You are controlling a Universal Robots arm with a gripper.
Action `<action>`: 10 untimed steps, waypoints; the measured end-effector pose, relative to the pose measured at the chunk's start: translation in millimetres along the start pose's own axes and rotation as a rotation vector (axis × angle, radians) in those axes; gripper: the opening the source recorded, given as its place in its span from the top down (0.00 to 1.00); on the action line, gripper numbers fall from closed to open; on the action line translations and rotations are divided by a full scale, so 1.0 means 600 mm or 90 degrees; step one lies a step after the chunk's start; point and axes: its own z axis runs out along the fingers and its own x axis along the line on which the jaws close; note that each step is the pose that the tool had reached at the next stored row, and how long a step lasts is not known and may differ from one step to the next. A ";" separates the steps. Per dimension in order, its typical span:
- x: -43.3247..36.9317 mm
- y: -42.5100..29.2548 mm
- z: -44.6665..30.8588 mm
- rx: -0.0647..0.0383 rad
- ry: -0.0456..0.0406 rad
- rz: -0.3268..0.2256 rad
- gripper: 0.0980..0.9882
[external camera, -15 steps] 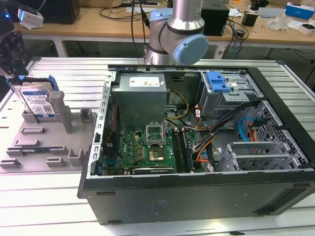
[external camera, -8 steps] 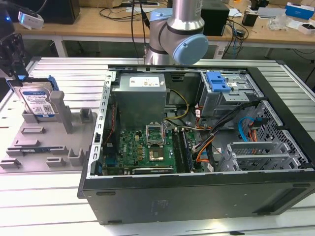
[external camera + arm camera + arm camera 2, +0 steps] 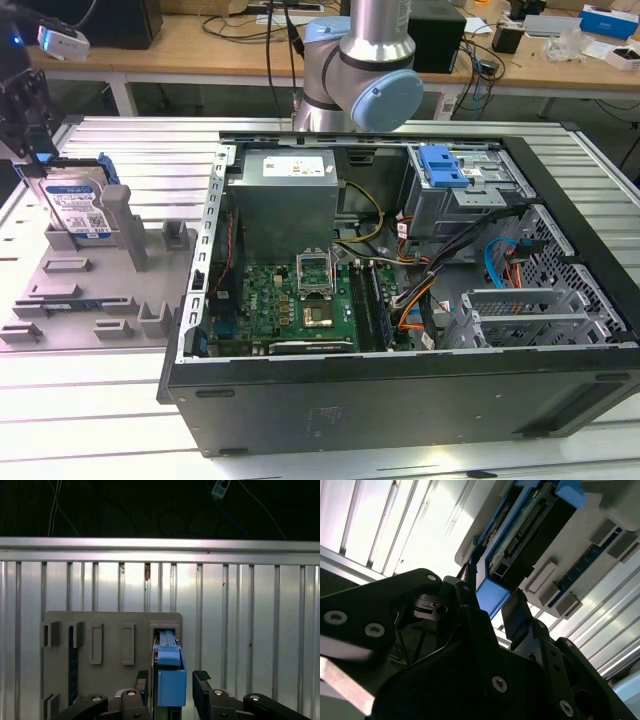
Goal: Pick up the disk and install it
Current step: 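Pick up the disk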
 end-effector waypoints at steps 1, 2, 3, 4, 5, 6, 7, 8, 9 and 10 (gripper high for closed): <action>0.000 0.000 0.001 0.000 0.0000 0.000 0.57; 0.000 0.000 0.001 0.000 0.0000 0.000 0.57; 0.000 0.000 0.002 0.000 0.0000 0.000 0.57; 0.001 0.000 0.003 0.000 0.0000 0.000 0.57; 0.001 0.000 0.005 0.000 0.0000 0.000 0.57; 0.001 0.000 0.006 0.000 0.0001 0.000 0.57; 0.001 0.000 0.007 0.000 0.0000 0.000 0.57; 0.001 0.000 0.008 0.000 0.0000 0.000 0.57; 0.001 0.000 0.009 0.000 0.0000 0.000 0.57; 0.001 0.000 0.010 0.000 0.0000 0.000 0.57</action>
